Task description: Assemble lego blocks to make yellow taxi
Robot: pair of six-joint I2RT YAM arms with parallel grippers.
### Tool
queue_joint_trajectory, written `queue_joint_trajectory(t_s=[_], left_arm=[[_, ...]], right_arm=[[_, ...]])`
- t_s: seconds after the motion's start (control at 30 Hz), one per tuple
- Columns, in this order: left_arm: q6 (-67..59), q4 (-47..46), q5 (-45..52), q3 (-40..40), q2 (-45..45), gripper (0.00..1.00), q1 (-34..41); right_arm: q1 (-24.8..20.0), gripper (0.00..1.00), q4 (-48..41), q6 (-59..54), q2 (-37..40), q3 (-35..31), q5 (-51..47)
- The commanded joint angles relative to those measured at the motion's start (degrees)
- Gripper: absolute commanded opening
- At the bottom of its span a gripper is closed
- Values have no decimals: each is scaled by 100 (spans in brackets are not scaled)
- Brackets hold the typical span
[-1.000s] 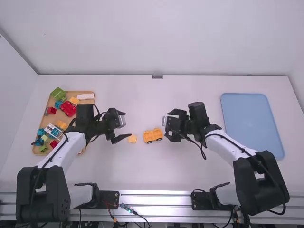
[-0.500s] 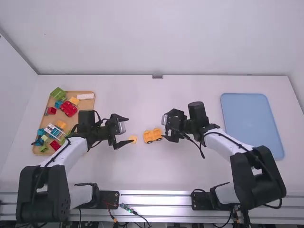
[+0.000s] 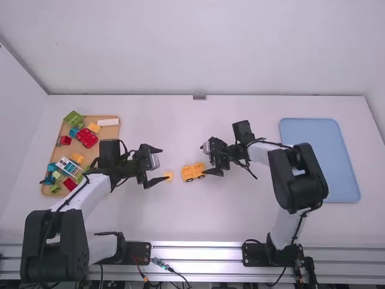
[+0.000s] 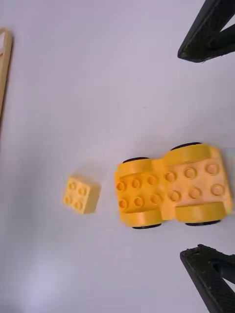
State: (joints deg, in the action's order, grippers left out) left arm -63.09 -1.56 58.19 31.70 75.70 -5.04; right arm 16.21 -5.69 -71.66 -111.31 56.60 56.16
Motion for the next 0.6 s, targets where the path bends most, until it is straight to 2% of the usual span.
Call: queue_joint_trajectory(t_s=[0.0,0.27,0.33,0.57], left_arm=[[-109,42,32,-61,179,99,-9],[11,562,35,-50,761,99,-11],[70,651,59,7,949,99,-11],[-96,632,286,166,1346,99,-9]], right_arm=[[81,99,-183,-494,-387,272,428],[310,99,-570,-1239,-719,257,358],[293,99,-356,-1178,-719,157,385],[293,99,1321,129,-787,-377,409]])
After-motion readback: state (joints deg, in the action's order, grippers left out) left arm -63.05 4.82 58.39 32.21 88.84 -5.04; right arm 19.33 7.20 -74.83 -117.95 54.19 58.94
